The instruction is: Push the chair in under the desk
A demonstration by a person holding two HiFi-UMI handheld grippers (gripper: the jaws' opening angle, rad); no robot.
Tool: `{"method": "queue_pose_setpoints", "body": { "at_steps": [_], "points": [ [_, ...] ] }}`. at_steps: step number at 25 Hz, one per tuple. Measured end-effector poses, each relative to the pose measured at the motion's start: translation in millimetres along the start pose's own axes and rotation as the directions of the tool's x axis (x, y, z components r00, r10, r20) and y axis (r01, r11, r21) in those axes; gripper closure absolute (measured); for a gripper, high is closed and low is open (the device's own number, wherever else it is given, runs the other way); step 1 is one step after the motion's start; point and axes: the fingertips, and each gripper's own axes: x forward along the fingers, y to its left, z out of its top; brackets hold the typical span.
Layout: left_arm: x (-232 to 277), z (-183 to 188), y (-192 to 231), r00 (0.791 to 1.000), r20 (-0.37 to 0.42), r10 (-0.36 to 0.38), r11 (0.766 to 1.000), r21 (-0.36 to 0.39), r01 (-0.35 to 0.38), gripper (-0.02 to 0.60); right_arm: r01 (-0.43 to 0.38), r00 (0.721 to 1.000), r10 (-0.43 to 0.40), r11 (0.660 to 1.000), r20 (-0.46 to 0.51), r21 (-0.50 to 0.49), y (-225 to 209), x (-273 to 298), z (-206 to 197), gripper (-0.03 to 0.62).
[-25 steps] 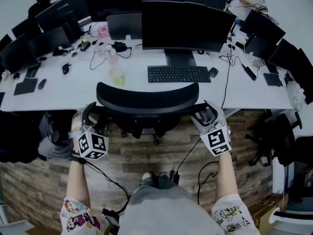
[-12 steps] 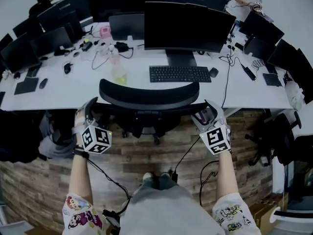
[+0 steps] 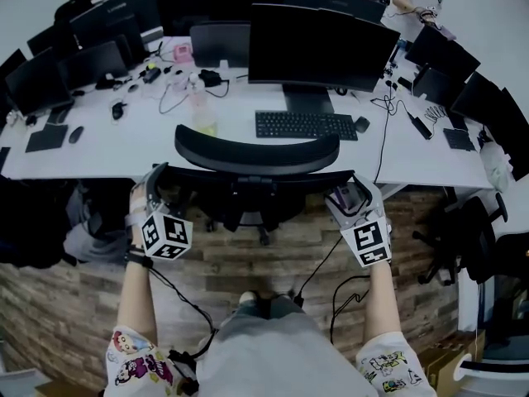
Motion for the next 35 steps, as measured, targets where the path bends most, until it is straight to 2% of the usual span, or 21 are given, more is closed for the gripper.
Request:
{"method": "queue_pose_setpoints", "body": {
  "at_steps": [8, 11, 15, 20, 23, 27, 30, 35],
  "points": [
    [-30.2, 7.3, -7.0, 1.0, 0.013, 0.011, 1.0, -0.022, -0.01, 0.278, -0.007, 0.999, 0.007, 1.0, 0.045, 0.0, 10.0, -15.6, 15.5, 0.27],
    [-46.5, 14.5, -9.4, 0.999, 0.028, 0.026, 0.997, -0.078, -0.023, 0.285, -0.017, 0.996, 0.014, 0.999, 0.086, 0.033, 18.5, -23.2, 25.2, 0.27],
    [-66.9, 33.4, -19.9, 0.997, 0.073, 0.021, 0.981, -0.193, -0.007, 0.299, -0.031, 0.989, 0.018, 0.995, 0.144, 0.093, 29.3, -37.7, 36.7, 0.27],
    [-89.2, 57.5, -41.2, 0.991, 0.133, 0.008, 0.951, -0.306, 0.034, 0.311, -0.068, 0.979, 0.033, 0.984, 0.202, 0.168, 48.5, -54.3, 50.3, 0.272],
    [-100.1, 68.2, -53.6, 0.987, 0.161, -0.003, 0.93, -0.363, 0.062, 0.322, -0.087, 0.971, 0.037, 0.974, 0.234, 0.207, 61.0, -66.8, 57.8, 0.301],
    [-116.4, 75.9, -64.9, 0.982, 0.189, 0.004, 0.893, -0.442, 0.082, 0.36, -0.102, 0.964, 0.027, 0.956, 0.264, 0.274, 75.5, -82.2, 61.6, 0.327],
    [-125.5, 80.1, -76.1, 0.977, 0.215, -0.011, 0.855, -0.505, 0.12, 0.383, -0.111, 0.958, 0.012, 0.937, 0.287, 0.331, 83.3, -91.8, 62.1, 0.356],
    [-135.5, 83.8, -97.1, 0.971, 0.234, -0.054, 0.815, -0.552, 0.178, 0.398, -0.123, 0.955, 0.007, 0.919, 0.296, 0.375, 98.9, -99.2, 60.5, 0.399]
  ]
}}
